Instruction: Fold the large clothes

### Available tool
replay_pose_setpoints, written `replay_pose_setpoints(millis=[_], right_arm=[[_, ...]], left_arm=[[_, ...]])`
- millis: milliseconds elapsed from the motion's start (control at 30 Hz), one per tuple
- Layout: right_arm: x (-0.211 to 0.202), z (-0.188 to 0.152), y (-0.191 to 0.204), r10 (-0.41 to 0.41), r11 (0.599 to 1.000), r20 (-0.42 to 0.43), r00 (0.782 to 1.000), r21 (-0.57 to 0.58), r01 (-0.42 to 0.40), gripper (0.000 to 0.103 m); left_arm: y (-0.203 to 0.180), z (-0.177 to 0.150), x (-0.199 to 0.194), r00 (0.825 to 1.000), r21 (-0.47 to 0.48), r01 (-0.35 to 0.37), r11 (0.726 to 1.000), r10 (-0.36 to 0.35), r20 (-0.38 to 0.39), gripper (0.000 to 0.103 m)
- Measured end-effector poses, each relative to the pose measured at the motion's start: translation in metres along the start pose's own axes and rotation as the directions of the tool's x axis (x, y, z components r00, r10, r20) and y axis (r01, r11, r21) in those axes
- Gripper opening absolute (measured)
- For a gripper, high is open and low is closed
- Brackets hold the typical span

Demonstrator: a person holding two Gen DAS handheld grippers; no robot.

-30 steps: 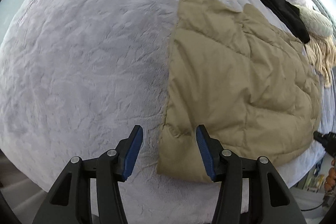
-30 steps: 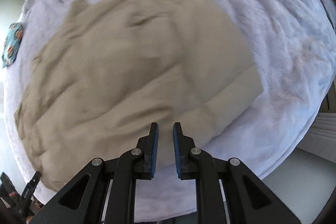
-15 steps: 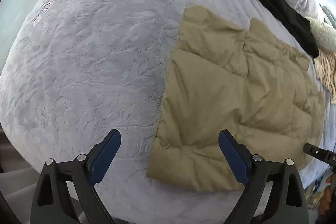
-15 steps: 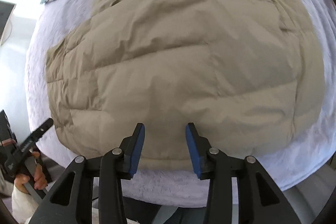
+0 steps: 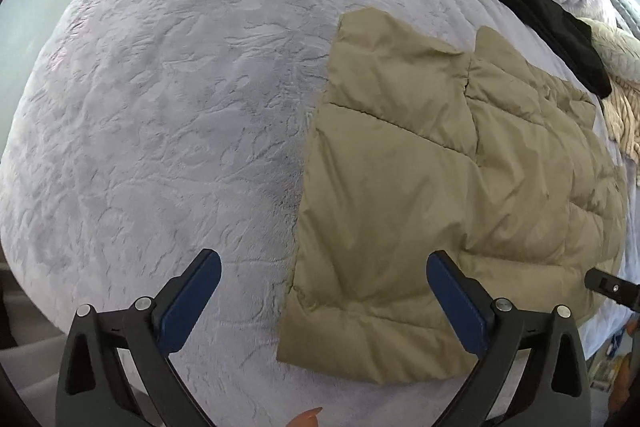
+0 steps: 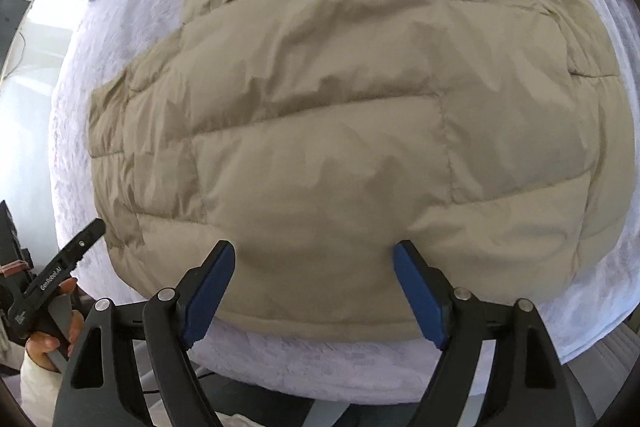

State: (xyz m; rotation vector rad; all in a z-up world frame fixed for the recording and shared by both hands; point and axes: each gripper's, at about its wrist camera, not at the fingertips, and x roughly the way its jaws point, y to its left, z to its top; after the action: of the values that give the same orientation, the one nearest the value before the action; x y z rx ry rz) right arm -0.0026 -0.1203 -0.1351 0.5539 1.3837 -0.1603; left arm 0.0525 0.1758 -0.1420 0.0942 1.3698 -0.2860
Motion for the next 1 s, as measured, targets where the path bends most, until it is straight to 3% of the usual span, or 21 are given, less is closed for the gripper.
replay_pose_setpoints(millis=[100,200,300,400,433,500,567,600,667,700,867,1000], right_arm=[[0.002,0.0,0.011,0.001,1.0,0.025,1.0,-0.021,0.0,0.087],[0.012,0.0,0.018,-0.014,1.0,-0.005,1.0,-0.028,0.014,0.087],[0.022,-0.001,0.025,-0.04,0.999,-0.026,0.999,-0.023,0.04,0.088],[0.024,-0.001,0.028,-0.047,0.999,-0.028,0.999,-0.01,0.046,0.088],[0.025,-0.001,0.029,-0.047,0.999,-0.027,0.999,-0.002,0.047,0.088],[0.026,-0.001,0.03,-0.05,0.999,-0.027,0.998,0.007,0.051,0.088],[0.024,0.0,0.026,-0.052,0.999,-0.028,0.998,0.014,0.052,0.088],[0.024,0.0,0.026,-0.053,0.998,-0.028,0.998,0.018,0.053,0.088],[0.024,0.001,0.026,-0.057,0.998,-0.028,0.998,0.022,0.058,0.088],[0.024,0.002,0.023,-0.059,0.998,-0.029,0.998,0.023,0.06,0.088],[0.03,0.004,0.031,-0.079,0.997,-0.033,0.996,0.022,0.08,0.088],[0.034,0.005,0.035,-0.089,0.996,-0.036,0.995,0.024,0.09,0.088]], left_arm=[[0.003,0.004,0.004,1.0,0.02,0.02,1.0,-0.02,-0.008,0.103],[0.01,0.011,0.009,1.0,0.037,0.031,0.999,-0.03,-0.006,0.103],[0.024,0.02,0.019,1.0,0.04,-0.011,0.999,0.011,0.005,0.103],[0.04,0.028,0.031,0.999,0.01,0.044,0.999,-0.043,-0.032,0.103],[0.046,0.031,0.036,0.994,-0.008,0.095,0.995,-0.095,-0.053,0.103],[0.054,0.036,0.045,0.964,-0.037,0.243,0.969,-0.246,-0.105,0.103],[0.052,0.04,0.051,0.915,-0.03,0.381,0.924,-0.381,-0.135,0.103],[0.049,0.042,0.053,0.898,-0.01,0.417,0.909,-0.414,-0.146,0.103],[0.039,0.045,0.06,0.875,0.055,0.465,0.883,-0.45,-0.178,0.103],[0.035,0.046,0.063,0.869,0.07,0.476,0.877,-0.457,-0.189,0.103],[0.016,0.058,0.08,0.807,0.115,0.572,0.812,-0.532,-0.255,0.103],[-0.001,0.062,0.091,0.8,0.153,0.581,0.8,-0.526,-0.289,0.103]])
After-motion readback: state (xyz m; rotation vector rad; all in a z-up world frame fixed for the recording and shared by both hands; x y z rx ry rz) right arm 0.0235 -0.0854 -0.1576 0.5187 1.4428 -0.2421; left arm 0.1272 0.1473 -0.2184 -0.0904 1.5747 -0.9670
